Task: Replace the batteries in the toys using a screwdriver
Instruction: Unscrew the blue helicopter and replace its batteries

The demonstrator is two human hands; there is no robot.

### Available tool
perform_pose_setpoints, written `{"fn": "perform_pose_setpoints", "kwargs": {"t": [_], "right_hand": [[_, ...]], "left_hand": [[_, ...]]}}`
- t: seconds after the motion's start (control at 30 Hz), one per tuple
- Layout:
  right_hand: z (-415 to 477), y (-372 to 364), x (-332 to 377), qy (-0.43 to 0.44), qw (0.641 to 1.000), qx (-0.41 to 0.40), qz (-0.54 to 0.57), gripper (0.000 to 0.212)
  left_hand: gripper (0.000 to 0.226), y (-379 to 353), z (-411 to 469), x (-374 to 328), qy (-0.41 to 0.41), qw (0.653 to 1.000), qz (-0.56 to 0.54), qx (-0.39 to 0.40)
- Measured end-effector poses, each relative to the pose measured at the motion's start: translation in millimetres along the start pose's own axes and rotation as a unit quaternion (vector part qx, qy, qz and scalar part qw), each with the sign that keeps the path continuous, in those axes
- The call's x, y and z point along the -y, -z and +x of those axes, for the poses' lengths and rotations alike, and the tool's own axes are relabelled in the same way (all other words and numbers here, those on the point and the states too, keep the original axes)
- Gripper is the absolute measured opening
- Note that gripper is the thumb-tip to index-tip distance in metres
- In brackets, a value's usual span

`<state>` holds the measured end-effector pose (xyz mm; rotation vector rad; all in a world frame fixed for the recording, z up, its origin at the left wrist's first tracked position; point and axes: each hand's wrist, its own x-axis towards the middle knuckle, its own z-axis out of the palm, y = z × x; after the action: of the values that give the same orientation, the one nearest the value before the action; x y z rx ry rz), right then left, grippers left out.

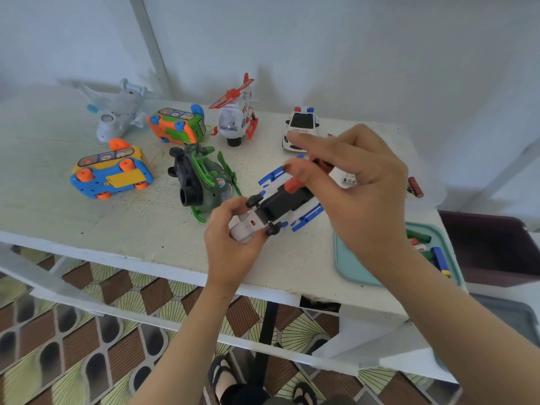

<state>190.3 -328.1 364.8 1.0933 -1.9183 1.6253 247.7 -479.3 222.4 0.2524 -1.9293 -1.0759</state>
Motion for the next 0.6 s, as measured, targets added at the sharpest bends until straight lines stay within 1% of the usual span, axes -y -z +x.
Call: {"fn": "perform_pose_setpoints", "kwargs": {"t": [0.03, 0.1, 0.2, 0.27, 0.33, 0.37, 0.47, 0.53, 0.6], "right_hand": [[0, 0, -1, 0.008, 1.0, 0.006, -0.024, 0.034], [2, 2, -2, 0.027, 0.997, 0.056, -0.049, 0.04], [2, 6, 1, 0.027, 0.992, 0.122, 0.0, 0.044], [0, 6, 3, 0.031, 0.993, 0.112, 0.003, 0.04], [0, 7, 3, 0.043, 0.995, 0.078, -0.04, 0.035], [0, 7, 2, 0.041, 0.995, 0.077, -0.057, 0.036], [1, 9, 1, 0.033, 0.989, 0.118, -0.085, 0.049], [1, 12, 1, 0.039, 0.987, 0.137, -0.072, 0.047], [1, 17, 3, 0.053, 0.985, 0.135, -0.097, 0.038]], "left_hand": [[0.046, 0, 0, 0, 0.0, 1.0, -0.001, 0.0], [0.046, 0, 1, 0, -0.002, 1.0, -0.002, 0.0], [0.046, 0, 1, 0, -0.004, 1.0, 0.0, 0.0], [0.046, 0, 1, 0, -0.007, 1.0, 0.002, -0.001], [0.046, 0, 1, -1, -0.007, 1.0, 0.005, -0.001], [0.046, 0, 1, -1, -0.008, 1.0, 0.005, -0.001], [0.046, 1, 1, -2, -0.006, 1.0, 0.003, 0.001], [0.046, 1, 1, -2, -0.01, 1.0, 0.006, 0.001], [0.046, 1, 2, -2, -0.01, 1.0, 0.007, 0.001]]}}
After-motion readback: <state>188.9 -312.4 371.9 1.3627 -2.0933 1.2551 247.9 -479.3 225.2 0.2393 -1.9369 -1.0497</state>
